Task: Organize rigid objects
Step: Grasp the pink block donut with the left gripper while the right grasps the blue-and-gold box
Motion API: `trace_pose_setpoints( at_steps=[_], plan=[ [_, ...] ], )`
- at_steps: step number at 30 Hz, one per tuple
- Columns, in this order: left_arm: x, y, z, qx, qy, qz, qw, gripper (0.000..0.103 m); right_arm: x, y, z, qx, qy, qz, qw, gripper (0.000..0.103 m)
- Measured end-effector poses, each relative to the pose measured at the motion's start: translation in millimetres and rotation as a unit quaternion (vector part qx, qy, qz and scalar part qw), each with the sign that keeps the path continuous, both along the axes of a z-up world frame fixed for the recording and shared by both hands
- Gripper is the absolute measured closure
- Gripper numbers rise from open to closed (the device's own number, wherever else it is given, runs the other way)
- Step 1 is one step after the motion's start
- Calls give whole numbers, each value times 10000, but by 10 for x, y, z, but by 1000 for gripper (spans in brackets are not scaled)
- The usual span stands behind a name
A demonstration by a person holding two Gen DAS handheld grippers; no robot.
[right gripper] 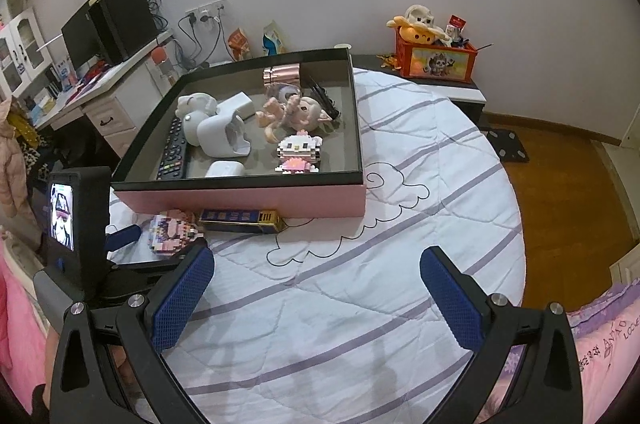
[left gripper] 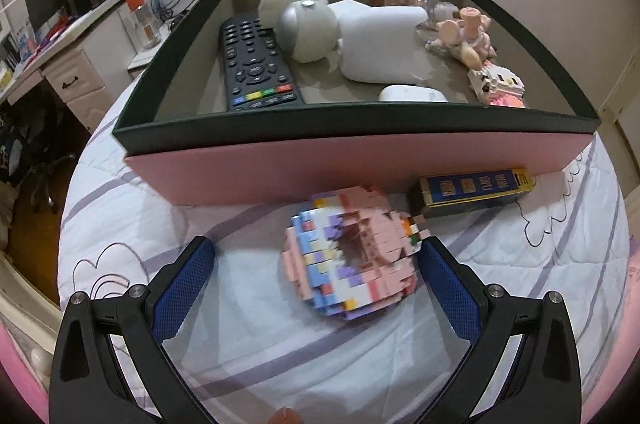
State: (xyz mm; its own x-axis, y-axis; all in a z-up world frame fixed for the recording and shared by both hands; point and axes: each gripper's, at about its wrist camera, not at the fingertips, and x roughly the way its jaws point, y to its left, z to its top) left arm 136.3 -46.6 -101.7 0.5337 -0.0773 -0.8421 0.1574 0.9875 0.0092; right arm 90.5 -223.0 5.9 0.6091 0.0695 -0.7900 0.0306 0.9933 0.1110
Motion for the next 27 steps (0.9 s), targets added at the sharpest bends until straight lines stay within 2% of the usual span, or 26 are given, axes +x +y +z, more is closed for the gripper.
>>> trace_pose_setpoints(
  at_steps=[4, 6, 9, 10, 11, 14, 27],
  plan=[
    [10, 37, 5, -268, -80, 30, 9996, 2, 44, 29, -62, 4, 84, 56, 9999, 0],
    [7, 91, 20, -428, -111, 61, 9990, 7, 58, 61, -88, -11, 128, 108, 9999, 0],
    [-8, 167, 56, -491, -187, 145, 9985, 28, 85, 99, -144, -5, 196, 158, 9997, 0],
    [-10, 197, 68, -487, -212, 179, 9984, 40, 89, 107, -157, -2, 211, 164, 9996, 0],
    [-10, 243, 79, -526, -211, 207, 9982, 43, 94, 119, -169, -1, 225, 176, 9996, 0],
    [-29, 349, 90, -732, -178, 232, 9969, 43, 115, 168, -198, 1, 251, 233, 9994, 0],
    [-309, 746, 197, -722, -264, 477, 9959, 43, 429, 550, -505, -35, 458, 239, 9987, 0]
  ],
)
